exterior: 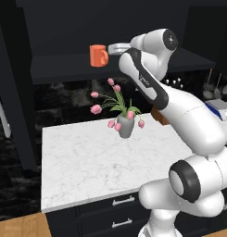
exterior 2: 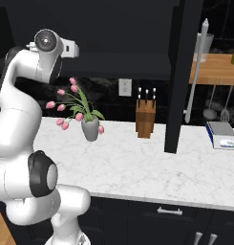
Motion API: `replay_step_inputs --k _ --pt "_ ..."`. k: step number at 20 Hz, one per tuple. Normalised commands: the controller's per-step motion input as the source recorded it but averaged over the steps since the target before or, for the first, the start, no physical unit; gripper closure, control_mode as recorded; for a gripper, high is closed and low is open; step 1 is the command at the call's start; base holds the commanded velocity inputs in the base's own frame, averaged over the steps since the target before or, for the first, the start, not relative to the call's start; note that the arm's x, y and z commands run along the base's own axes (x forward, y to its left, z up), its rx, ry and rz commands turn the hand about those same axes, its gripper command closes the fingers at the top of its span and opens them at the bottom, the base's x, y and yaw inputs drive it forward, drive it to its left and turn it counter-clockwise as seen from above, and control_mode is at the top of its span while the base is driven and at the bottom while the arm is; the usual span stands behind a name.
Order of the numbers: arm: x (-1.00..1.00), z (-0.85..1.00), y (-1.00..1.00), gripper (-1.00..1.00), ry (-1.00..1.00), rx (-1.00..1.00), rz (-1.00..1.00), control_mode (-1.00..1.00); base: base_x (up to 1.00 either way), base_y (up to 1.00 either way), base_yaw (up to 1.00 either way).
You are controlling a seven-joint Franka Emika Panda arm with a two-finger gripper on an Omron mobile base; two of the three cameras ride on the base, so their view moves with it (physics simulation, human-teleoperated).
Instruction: Gather all objects into one cabinet and sort the glasses and bowls to opposite sides.
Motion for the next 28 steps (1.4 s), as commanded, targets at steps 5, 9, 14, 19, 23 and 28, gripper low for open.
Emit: replay_step_inputs --k 5,9,14,19,23,28 --pt "0.26 -0.12 0.25 -1.0 0.0 -0.02 0.0 -1.0 0.0 0.0 0.0" --pt "0.26 -0.09 0.26 -1.0 0.0 -0.02 0.0 -1.0 0.0 0.0 0.0" --pt "0.22 -0.06 0.16 -1.0 0.0 0.0 0.0 -1.0 0.0 0.0 0.0" --pt "0.14 -0.1 0.15 -1.0 0.0 -0.01 0.0 -1.0 0.0 0.0 0.0" --pt "0.12 -0.19 0.25 -1.0 0.0 -0.04 0.0 -1.0 0.0 0.0 0.0" --pt "0.17 -0.18 0.24 -1.0 0.0 -0.03 0.0 -1.0 0.0 0.0 0.0"
